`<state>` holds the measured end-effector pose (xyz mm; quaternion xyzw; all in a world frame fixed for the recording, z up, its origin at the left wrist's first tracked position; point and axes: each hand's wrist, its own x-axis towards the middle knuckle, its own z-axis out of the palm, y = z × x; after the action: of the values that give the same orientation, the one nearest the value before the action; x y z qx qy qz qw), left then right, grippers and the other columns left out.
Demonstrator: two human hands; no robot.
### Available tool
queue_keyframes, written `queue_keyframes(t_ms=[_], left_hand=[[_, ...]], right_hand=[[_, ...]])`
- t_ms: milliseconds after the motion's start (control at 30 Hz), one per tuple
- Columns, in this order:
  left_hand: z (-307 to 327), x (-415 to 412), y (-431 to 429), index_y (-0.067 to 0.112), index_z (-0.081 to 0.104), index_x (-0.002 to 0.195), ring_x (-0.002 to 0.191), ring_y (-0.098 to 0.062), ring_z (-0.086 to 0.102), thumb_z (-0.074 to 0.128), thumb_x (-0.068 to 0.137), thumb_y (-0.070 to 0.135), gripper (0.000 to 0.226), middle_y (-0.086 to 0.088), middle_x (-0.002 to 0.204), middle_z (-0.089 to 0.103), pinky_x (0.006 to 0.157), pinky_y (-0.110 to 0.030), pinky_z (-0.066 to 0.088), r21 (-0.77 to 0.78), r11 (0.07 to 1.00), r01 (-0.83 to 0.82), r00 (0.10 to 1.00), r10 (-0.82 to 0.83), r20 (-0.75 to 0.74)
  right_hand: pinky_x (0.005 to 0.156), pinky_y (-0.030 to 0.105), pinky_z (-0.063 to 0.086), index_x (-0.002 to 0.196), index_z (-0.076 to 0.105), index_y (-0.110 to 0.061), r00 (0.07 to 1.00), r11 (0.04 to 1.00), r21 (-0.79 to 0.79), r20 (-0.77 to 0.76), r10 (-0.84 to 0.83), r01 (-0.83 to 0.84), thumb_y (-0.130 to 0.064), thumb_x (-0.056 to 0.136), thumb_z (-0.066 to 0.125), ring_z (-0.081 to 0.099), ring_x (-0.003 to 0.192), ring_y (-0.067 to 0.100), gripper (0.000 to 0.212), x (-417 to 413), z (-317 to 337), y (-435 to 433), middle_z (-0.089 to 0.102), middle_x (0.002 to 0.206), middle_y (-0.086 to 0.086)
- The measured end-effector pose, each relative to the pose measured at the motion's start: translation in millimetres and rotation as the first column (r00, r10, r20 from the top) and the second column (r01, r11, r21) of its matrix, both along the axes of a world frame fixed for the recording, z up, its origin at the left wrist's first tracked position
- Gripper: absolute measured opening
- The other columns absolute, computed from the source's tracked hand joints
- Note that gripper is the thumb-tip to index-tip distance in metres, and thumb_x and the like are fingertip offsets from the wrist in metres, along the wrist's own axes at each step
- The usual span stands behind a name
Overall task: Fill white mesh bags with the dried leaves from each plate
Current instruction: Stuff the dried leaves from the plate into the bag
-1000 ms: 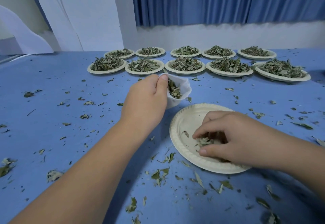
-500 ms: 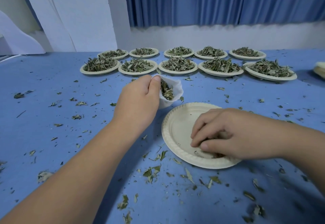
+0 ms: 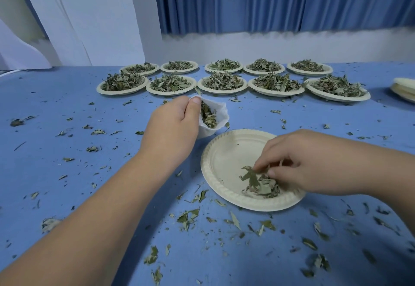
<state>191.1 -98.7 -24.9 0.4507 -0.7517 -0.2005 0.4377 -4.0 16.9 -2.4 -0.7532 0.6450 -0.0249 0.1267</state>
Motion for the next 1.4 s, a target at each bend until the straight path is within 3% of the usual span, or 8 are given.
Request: queue_keyframes(t_ms=[200, 300, 667, 833, 967, 1100, 1233, 1400], left_hand=[[-1, 0, 0, 0.013, 0.04, 0.065, 0.055, -0.016, 0.04, 0.038, 0.102, 0.04, 0.045, 0.001, 0.058, 0.043, 0.054, -0.034, 0.034, 0.0, 1.0, -0.003, 1.0, 0.003, 0.002], [-1, -1, 0, 0.015, 0.038, 0.063, 0.054, -0.015, 0.037, 0.038, 0.102, 0.039, 0.046, 0.003, 0.057, 0.04, 0.052, -0.032, 0.03, -0.004, 1.0, 0.0, 1.0, 0.0, 0.01], [-2, -1, -1, 0.014, 0.037, 0.063, 0.054, -0.016, 0.036, 0.038, 0.102, 0.038, 0.046, 0.003, 0.056, 0.039, 0.053, -0.032, 0.03, -0.011, 1.0, -0.002, 1.0, 0.002, 0.015], [-2, -1, -2, 0.011, 0.041, 0.066, 0.055, -0.016, 0.037, 0.038, 0.102, 0.038, 0.045, 0.001, 0.058, 0.041, 0.054, -0.033, 0.031, -0.012, 1.0, -0.009, 1.0, 0.009, 0.021], [-2, -1, -2, 0.013, 0.039, 0.065, 0.054, -0.016, 0.036, 0.038, 0.102, 0.038, 0.045, 0.002, 0.058, 0.04, 0.052, -0.032, 0.029, -0.016, 1.0, -0.021, 1.0, 0.021, 0.023], [-2, 0, -2, 0.013, 0.039, 0.065, 0.053, -0.015, 0.034, 0.038, 0.102, 0.039, 0.045, 0.004, 0.057, 0.038, 0.052, -0.031, 0.027, -0.008, 1.0, -0.02, 1.0, 0.02, 0.019], [-2, 0, -1, 0.014, 0.038, 0.064, 0.054, -0.014, 0.034, 0.038, 0.102, 0.039, 0.045, 0.004, 0.057, 0.038, 0.052, -0.031, 0.028, -0.006, 1.0, -0.019, 1.0, 0.02, 0.018], [-1, 0, -1, 0.013, 0.039, 0.065, 0.054, -0.014, 0.035, 0.038, 0.102, 0.039, 0.045, 0.003, 0.057, 0.04, 0.052, -0.031, 0.029, -0.013, 1.0, -0.01, 1.0, 0.01, 0.03]], right_hand=[[0.083, 0.015, 0.04, 0.13, 0.039, -0.06, 0.993, 0.991, 0.136, 0.121, 0.001, -0.017, -0.058, 0.083, 0.052, 0.045, 0.094, -0.021, 0.048, 0, 6, 4, 0.038, 0.107, -0.044], [0.084, 0.016, 0.035, 0.136, 0.03, -0.059, 0.997, 0.98, 0.187, 0.05, 0.051, -0.06, -0.057, 0.087, 0.052, 0.042, 0.097, -0.017, 0.053, 7, 1, 4, 0.03, 0.116, -0.043], [0.085, 0.022, 0.038, 0.123, 0.056, -0.05, 0.998, 0.995, 0.079, 0.04, 0.052, -0.055, -0.035, 0.087, 0.067, 0.043, 0.093, -0.008, 0.041, 25, -7, -1, 0.043, 0.111, -0.029], [0.073, 0.009, 0.032, 0.119, 0.06, -0.049, 0.992, 0.99, 0.073, 0.047, 0.113, -0.116, -0.031, 0.089, 0.065, 0.043, 0.09, -0.011, 0.036, 26, -6, -2, 0.047, 0.111, -0.029], [0.07, 0.007, 0.033, 0.115, 0.065, -0.044, 0.986, 0.986, 0.038, 0.032, 0.162, -0.163, -0.03, 0.089, 0.064, 0.041, 0.084, -0.016, 0.029, 28, -6, -1, 0.051, 0.108, -0.026], [0.072, 0.013, 0.039, 0.108, 0.071, -0.039, 0.977, 0.977, -0.028, 0.01, 0.213, -0.213, -0.031, 0.091, 0.061, 0.045, 0.09, -0.008, 0.021, 32, -8, -1, 0.055, 0.099, -0.023], [0.066, 0.002, 0.033, 0.101, 0.075, -0.034, 0.968, 0.964, -0.106, 0.035, 0.249, -0.244, -0.027, 0.091, 0.06, 0.046, 0.088, -0.007, 0.019, 33, -9, 2, 0.063, 0.095, -0.019], [0.066, 0.003, 0.036, 0.092, 0.078, -0.029, 0.967, 0.967, -0.145, 0.115, 0.229, -0.211, -0.018, 0.087, 0.063, 0.051, 0.072, -0.011, 0.019, 33, -12, 1, 0.068, 0.088, -0.016]])
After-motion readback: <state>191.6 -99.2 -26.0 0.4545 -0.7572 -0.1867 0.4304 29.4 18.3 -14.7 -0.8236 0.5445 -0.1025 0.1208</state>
